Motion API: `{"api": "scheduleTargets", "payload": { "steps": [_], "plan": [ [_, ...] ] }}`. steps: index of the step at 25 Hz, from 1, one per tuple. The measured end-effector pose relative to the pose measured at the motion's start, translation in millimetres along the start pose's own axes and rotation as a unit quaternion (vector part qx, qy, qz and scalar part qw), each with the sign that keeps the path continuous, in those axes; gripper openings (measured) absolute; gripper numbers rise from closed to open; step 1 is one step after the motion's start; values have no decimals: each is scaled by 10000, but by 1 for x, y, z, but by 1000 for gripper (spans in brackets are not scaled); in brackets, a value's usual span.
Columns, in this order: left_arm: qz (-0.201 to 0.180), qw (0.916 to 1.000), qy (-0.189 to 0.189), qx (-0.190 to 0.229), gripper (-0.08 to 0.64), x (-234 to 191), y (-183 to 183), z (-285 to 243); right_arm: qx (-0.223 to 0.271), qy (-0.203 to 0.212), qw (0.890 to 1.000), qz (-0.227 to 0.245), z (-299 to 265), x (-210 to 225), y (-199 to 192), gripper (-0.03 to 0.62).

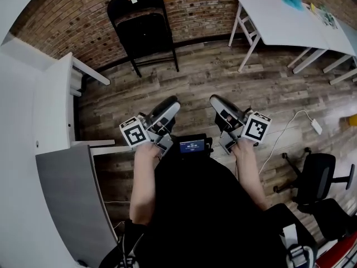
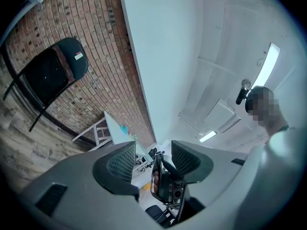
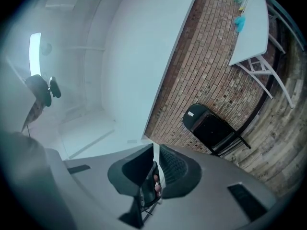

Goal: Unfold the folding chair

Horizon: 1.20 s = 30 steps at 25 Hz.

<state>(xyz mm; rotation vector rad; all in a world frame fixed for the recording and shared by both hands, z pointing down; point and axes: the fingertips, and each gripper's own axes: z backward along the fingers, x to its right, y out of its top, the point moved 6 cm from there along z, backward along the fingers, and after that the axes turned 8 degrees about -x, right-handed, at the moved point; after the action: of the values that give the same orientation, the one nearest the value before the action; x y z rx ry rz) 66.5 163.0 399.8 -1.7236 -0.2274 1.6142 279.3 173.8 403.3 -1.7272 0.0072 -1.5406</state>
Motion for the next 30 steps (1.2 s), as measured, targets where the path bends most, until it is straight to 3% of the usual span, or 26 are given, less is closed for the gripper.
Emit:
{"api": "scheduleTargets", "payload": {
  "steps": [6, 11, 18, 23, 30],
  "plan": [
    [276, 9994, -224, 17, 247, -32, 19, -8, -61, -346, 9994, -14, -19, 13, 13, 32],
    [564, 9974, -434, 128, 249, -93, 76, -8, -168, -712, 9973, -53, -82, 39, 43, 32],
    [517, 9959, -652, 358, 249, -109, 116, 2, -299, -780, 9958, 366, -129, 25, 64, 32],
    [665, 9933, -845, 422, 247, -138, 149, 11, -322, -1045, 9933, 379, -169, 32, 73, 32],
    [806, 9905, -1038, 412, 249, -158, 165, 11, -283, -1271, 9907, 391, -184, 37, 76, 32]
  ]
}}
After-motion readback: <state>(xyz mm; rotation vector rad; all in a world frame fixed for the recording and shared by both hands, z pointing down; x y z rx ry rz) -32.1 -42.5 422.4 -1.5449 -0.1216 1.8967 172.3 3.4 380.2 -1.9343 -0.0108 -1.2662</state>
